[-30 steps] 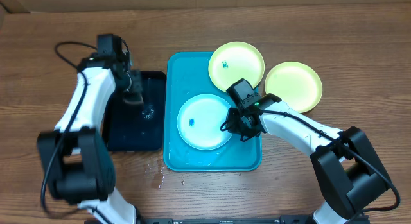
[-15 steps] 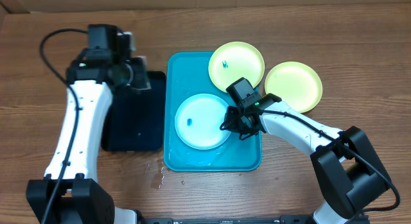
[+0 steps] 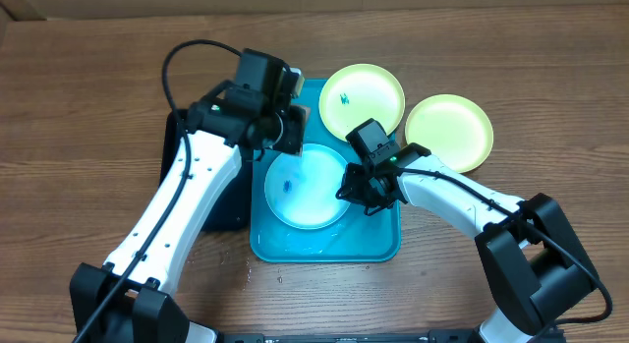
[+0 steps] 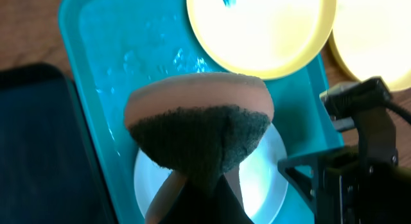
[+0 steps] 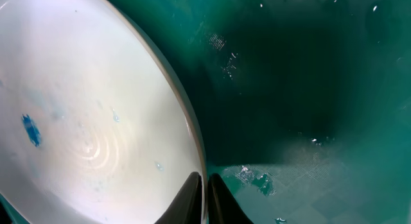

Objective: Clean dirty plates on tray and stack at the side
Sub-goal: 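Grasp the sponge from the black tray with the left gripper, then move the sponge with the left gripper onto the light blue plate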

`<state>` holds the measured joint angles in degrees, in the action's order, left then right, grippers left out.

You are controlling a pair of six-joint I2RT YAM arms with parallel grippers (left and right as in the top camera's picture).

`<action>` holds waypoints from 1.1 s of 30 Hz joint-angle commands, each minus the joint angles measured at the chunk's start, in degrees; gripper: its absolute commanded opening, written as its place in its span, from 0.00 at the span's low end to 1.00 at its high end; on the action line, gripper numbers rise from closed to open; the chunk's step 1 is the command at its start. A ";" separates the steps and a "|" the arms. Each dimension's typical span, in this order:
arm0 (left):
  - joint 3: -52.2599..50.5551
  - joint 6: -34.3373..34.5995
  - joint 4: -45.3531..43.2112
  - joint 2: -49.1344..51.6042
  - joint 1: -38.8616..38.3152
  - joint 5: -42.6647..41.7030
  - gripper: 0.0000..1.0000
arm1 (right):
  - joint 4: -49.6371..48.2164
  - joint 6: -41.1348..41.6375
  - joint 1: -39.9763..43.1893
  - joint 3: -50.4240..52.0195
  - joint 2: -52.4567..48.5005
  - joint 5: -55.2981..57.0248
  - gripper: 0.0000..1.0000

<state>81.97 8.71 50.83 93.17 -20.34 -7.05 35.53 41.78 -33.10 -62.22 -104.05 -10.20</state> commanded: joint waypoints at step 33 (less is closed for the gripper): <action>-6.78 3.45 0.66 2.21 -1.11 7.43 0.04 | -1.25 0.24 -0.33 0.42 1.29 0.07 0.27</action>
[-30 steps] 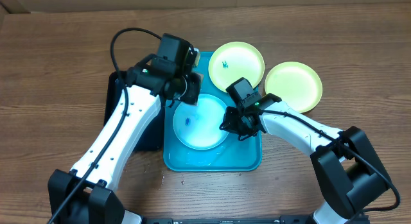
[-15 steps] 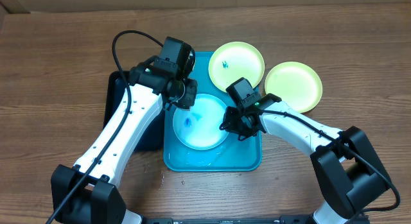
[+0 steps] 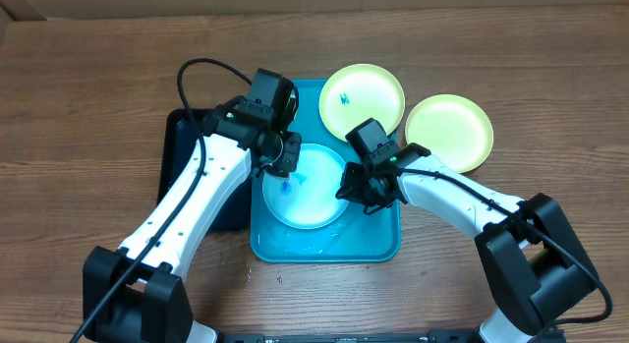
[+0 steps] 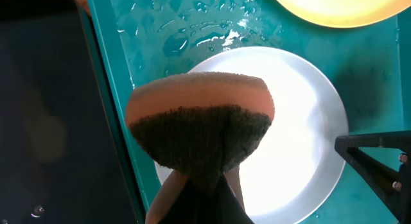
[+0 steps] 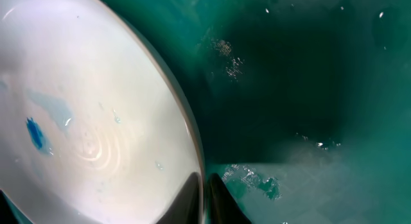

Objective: Clean dirty plates on tray and stack at the side
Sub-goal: 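Move the sponge with the left gripper onto the light blue plate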

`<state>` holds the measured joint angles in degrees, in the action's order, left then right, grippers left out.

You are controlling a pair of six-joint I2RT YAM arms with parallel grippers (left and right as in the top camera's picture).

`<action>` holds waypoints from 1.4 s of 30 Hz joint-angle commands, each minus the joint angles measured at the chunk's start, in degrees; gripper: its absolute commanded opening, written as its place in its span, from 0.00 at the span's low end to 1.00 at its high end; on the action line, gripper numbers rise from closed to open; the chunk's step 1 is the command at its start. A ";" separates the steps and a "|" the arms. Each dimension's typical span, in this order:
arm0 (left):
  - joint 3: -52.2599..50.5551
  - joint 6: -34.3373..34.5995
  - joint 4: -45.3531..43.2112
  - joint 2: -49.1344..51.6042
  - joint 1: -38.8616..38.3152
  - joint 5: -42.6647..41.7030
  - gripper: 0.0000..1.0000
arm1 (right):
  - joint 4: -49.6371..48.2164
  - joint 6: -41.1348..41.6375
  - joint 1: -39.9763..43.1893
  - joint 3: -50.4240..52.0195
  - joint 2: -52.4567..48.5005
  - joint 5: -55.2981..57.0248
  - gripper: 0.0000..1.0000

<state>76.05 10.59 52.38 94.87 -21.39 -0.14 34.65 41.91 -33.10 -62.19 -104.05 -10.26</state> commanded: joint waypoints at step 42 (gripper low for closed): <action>-7.41 0.92 -8.72 20.48 0.15 -18.88 0.04 | -6.10 0.11 -0.33 4.44 1.29 2.67 0.04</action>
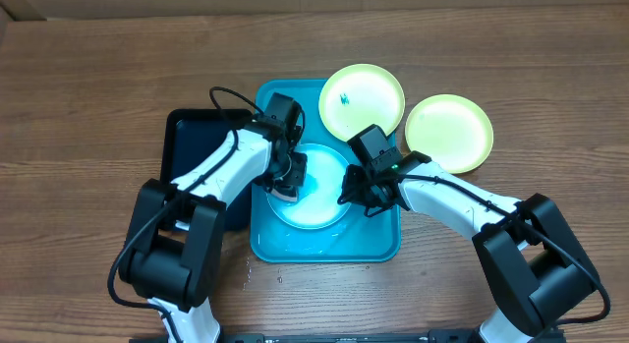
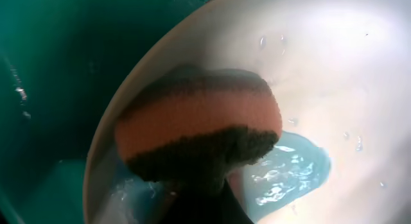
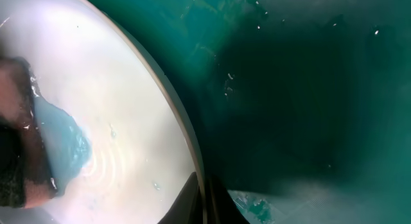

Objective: Clean dirty plates on tray and stack at the side
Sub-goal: 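Move the sponge with the left gripper onto the light blue plate, then scrub the blue stain on the light blue plate with the sponge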

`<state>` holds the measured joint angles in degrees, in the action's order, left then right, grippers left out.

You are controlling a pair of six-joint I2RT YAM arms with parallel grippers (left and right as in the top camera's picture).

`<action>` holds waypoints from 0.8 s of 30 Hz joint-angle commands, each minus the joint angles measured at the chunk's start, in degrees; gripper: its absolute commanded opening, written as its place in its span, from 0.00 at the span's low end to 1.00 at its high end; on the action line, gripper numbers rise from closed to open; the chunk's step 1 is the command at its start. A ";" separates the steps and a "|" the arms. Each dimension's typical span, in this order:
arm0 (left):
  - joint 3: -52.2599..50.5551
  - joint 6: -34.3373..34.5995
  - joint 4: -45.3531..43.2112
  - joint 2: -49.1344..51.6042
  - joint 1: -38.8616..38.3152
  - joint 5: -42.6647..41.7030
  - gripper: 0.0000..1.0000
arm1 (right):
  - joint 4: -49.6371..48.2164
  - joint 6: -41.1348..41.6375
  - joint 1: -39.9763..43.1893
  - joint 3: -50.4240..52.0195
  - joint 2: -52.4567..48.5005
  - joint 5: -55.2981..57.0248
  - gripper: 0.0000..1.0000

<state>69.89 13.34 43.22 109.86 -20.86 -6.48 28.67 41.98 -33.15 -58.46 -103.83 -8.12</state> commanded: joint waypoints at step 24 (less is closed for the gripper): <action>15.28 -6.51 13.81 -2.64 2.21 -9.01 0.04 | -0.61 1.73 -0.61 0.72 1.07 -3.08 0.15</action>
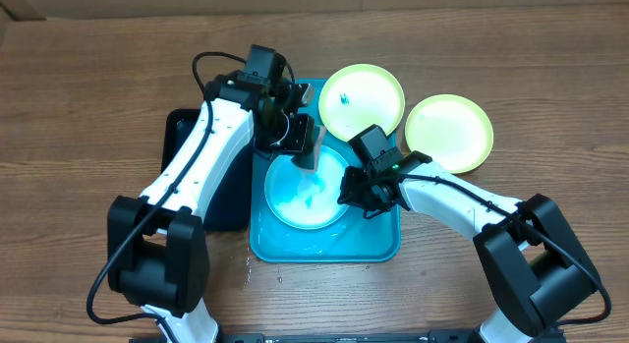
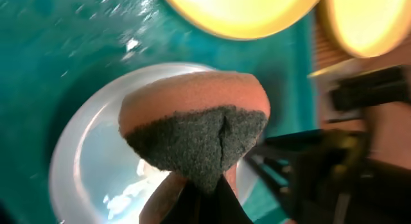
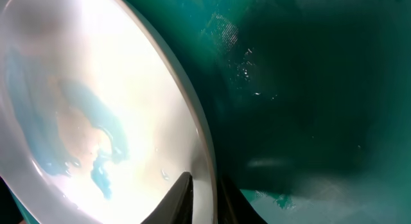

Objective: Clean dirty plates on tray and stack at the side
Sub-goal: 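Scrub the blue stain on the light blue plate with the sponge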

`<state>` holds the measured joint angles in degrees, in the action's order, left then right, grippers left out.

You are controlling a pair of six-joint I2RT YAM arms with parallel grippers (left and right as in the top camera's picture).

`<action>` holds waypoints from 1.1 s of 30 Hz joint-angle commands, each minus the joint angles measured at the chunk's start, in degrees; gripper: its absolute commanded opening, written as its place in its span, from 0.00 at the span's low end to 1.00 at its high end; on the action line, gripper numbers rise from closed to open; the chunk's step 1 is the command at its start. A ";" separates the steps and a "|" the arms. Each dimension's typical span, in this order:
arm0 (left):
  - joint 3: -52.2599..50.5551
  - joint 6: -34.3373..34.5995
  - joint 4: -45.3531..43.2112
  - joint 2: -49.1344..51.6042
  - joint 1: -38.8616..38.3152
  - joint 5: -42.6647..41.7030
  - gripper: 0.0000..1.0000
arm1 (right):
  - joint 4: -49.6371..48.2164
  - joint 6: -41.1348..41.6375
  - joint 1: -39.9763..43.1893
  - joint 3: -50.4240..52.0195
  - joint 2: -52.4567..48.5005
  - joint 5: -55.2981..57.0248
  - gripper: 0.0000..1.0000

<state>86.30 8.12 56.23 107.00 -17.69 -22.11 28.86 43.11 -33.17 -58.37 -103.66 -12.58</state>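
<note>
A white plate (image 1: 305, 198) with a watery blue smear lies in the teal tray (image 1: 378, 240). My right gripper (image 1: 354, 191) is shut on the plate's right rim; in the right wrist view its fingers (image 3: 181, 193) pinch the rim of the plate (image 3: 83, 108). My left gripper (image 1: 298, 137) is shut on an orange sponge (image 1: 307, 146) with a dark scouring face, held just above the plate's far edge. In the left wrist view the sponge (image 2: 192, 128) hangs over the plate (image 2: 96, 172). A yellow-green plate (image 1: 362, 99) with a blue spot rests on the tray's far right corner.
A second yellow-green plate (image 1: 449, 132) lies on the wooden table right of the tray. A dark tray (image 1: 231, 203) sits against the teal tray's left side, under my left arm. Water pools on the teal tray floor (image 3: 308, 89).
The sponge was pressed on the left part of the white plate; now it is lifted off, above the plate's far edge. A wider blue smear lies across the plate's middle.
At first the sponge hung over the tray's far end and the white plate had a small blue spot. Then it hung over the plate's left side, then pressed on the spot in blue water. Now it is raised, the blue smeared. My right gripper held the rim throughout.
</note>
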 commanded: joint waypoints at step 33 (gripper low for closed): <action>-11.56 6.49 -17.14 0.85 0.92 -15.28 0.04 | -0.94 0.61 -0.63 1.05 0.90 2.38 0.04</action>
<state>67.53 13.19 37.08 108.16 -18.17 -31.31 28.01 43.64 -33.47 -58.06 -103.63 -9.74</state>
